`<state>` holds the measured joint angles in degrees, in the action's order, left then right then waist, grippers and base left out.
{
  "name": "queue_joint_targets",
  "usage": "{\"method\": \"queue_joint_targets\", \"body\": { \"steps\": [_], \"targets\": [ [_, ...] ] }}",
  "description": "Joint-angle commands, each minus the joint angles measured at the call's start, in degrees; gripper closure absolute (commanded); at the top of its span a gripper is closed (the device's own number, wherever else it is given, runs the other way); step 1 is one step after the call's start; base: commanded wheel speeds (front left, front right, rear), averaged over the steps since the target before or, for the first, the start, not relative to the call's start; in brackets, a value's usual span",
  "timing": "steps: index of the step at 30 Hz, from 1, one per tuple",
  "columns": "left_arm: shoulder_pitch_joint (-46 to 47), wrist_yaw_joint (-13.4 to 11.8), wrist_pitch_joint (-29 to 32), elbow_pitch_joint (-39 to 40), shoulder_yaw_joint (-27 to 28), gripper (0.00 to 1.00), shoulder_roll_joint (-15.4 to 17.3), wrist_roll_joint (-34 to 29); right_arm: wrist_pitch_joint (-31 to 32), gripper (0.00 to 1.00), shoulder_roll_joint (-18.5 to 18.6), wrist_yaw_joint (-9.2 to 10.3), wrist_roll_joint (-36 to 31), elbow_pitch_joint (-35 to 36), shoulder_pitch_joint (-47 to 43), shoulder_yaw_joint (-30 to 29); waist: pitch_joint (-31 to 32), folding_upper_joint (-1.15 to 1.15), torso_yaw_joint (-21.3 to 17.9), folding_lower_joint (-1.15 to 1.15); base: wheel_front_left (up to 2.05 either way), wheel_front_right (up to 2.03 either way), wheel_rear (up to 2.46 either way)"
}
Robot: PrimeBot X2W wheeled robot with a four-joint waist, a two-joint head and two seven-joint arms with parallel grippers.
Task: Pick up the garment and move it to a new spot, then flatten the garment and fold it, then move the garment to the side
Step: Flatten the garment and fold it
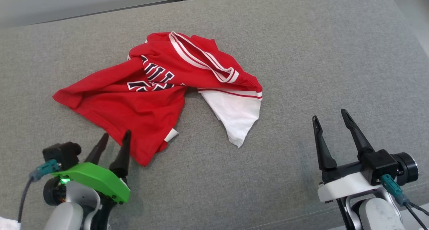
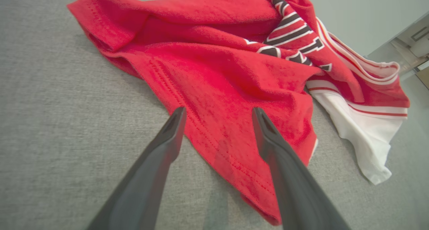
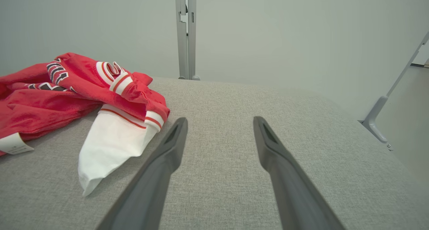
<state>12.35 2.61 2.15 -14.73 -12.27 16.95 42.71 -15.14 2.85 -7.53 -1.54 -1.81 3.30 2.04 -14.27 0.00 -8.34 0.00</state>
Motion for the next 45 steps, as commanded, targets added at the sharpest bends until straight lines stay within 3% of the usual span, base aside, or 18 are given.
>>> {"method": "queue_joint_targets", "body": {
  "steps": [1,4,7,12,21,22,24,26,27,37,40,45],
  "targets": [
    [-2.43,-0.55,1.67,3.85,-2.04,0.0,-0.2,-1.33,-0.01,0.0,0.06,0.08,-0.41,0.07,0.59,0.05,0.02,0.0,0.29,0.0,0.0,0.0,0.0],
    [-5.29,-0.83,4.67,8.61,-5.63,0.0,-1.34,-1.86,-0.01,0.0,0.07,0.08,-0.5,0.1,1.12,0.46,-0.27,0.0,-0.16,0.0,0.0,0.0,0.0],
    [-6.06,-2.2,5.66,9.95,-6.94,0.0,-0.47,-3.62,-0.01,0.0,0.06,0.08,-0.43,0.08,1.52,0.81,-0.51,0.0,-0.99,0.0,0.0,0.0,0.0],
    [-5.42,-2.81,6.1,9.52,-7.64,0.0,-1.12,-4.01,-0.01,0.0,0.07,0.08,-0.38,0.16,1.32,0.68,-0.9,0.0,-1.98,0.0,0.0,0.0,0.0],
    [-5.33,-3.3,7.2,6.05,-8.8,0.0,1.32,-6.21,-0.01,0.0,0.05,0.08,0.22,0.01,1.28,0.46,-1.11,0.0,-3.59,0.0,0.0,0.0,0.0],
    [-5.51,-3.39,7.09,5.69,-8.84,0.03,1.48,-6.34,-0.01,0.0,0.06,0.08,0.23,-0.01,1.18,0.47,-1.07,0.0,-3.62,0.0,0.0,0.0,0.0],
    [-5.89,-3.62,7.12,5.01,-8.94,0.46,2.05,-6.79,-0.01,0.0,0.05,0.08,0.32,-0.08,0.98,0.48,-0.94,0.0,-3.6,0.0,0.0,0.0,0.0],
    [-6.21,-3.74,6.95,4.35,-8.96,0.73,2.48,-7.18,-0.01,0.0,0.06,0.08,0.33,-0.14,0.86,0.5,-0.81,0.0,-3.5,0.0,0.0,0.0,0.0],
    [-6.21,-3.56,6.82,4.01,-9.08,1.0,2.59,-7.14,-0.01,0.0,0.05,0.08,0.36,-0.13,0.85,0.45,-0.79,0.0,-3.38,0.0,0.0,0.0,0.0],
    [-3.82,-2.22,4.16,2.24,-7.65,1.0,3.97,-6.57,-0.01,0.0,0.06,0.08,-0.27,-0.31,0.98,0.5,0.25,0.0,-2.26,0.0,0.0,0.0,0.0],
    [-5.96,-3.02,4.4,7.67,-6.46,1.0,5.76,-6.52,-0.01,0.0,0.06,0.08,-0.3,-0.18,0.02,0.03,0.88,0.0,-1.82,0.0,0.0,0.0,0.0],
    [-13.82,-4.8,11.14,24.07,-5.79,1.0,13.56,-7.48,-0.01,0.0,0.07,0.08,-0.13,-0.3,-1.19,-0.18,1.47,0.0,0.07,0.0,0.0,0.0,0.0]
  ]
}}
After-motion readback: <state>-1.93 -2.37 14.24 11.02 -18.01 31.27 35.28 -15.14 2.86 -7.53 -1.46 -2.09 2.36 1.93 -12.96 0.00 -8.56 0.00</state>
